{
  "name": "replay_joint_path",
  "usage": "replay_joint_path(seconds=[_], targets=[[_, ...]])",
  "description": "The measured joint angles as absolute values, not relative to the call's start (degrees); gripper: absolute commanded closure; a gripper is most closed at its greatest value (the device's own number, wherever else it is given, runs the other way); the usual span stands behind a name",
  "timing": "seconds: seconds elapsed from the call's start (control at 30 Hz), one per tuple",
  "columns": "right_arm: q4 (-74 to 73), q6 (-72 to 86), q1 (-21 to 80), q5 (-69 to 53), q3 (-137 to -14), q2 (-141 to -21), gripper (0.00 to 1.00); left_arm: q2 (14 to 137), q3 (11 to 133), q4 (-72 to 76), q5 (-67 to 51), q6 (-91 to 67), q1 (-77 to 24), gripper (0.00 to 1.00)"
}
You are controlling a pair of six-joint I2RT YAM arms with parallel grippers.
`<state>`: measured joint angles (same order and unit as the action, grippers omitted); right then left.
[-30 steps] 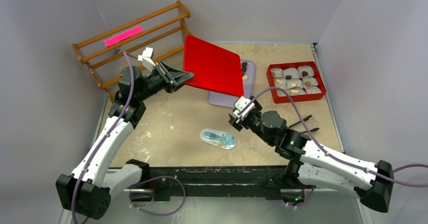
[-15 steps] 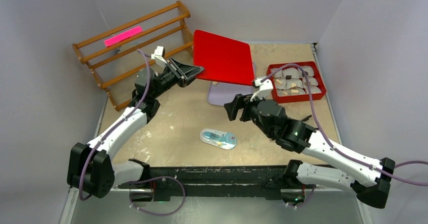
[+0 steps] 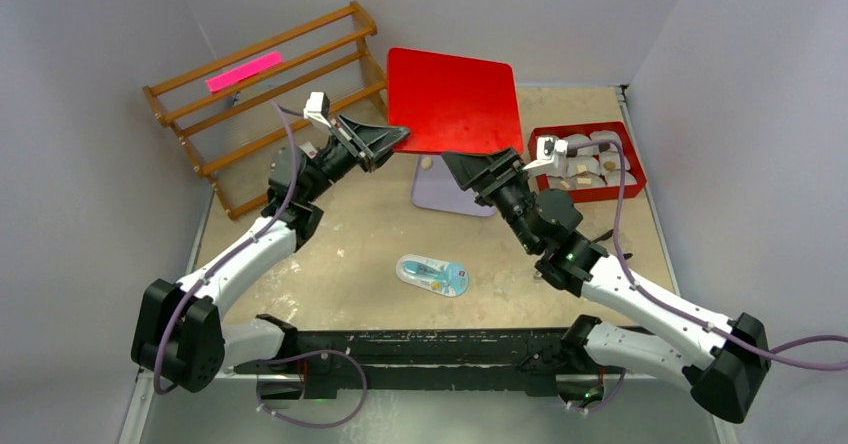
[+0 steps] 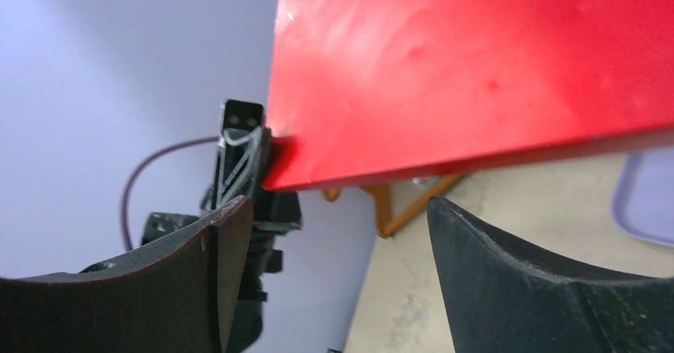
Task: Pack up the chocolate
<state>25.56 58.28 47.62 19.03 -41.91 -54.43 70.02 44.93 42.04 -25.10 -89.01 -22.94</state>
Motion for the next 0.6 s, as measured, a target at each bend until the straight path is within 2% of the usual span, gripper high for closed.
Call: replay_joint_path(seconds=[0.2,0.27,0.37,0.4,0.5,0.6], targets=[[33.3,63.4,45.1,18.3,-41.7,-57.7,0.22,70.2,43.5,44.6,-25.1,-91.6,-23.9,1.00],[35.3,65.1,44.2,18.3,-41.7,-59.4,0.34,70.2,42.6,45.8,-24.8,-92.5,-24.2,1.00],[37.9,67.2,42.6,17.8,-41.7,-62.7,0.59,70.2,41.8,46.6,-24.3,-93.0,-24.6,1.00],[38.9,68.1,41.9,17.2,-41.7,-63.8,0.65,70.2,41.5,47.0,-24.1,-93.1,-24.6,1.00],[43.6,71.4,40.2,16.1,-40.8,-66.2,0.78,70.3,40.6,47.3,-23.4,-93.4,-24.6,1.00],[47.4,72.8,39.3,14.9,-40.0,-66.6,0.84,71.1,39.0,47.3,-23.6,-93.8,-24.8,0.91]])
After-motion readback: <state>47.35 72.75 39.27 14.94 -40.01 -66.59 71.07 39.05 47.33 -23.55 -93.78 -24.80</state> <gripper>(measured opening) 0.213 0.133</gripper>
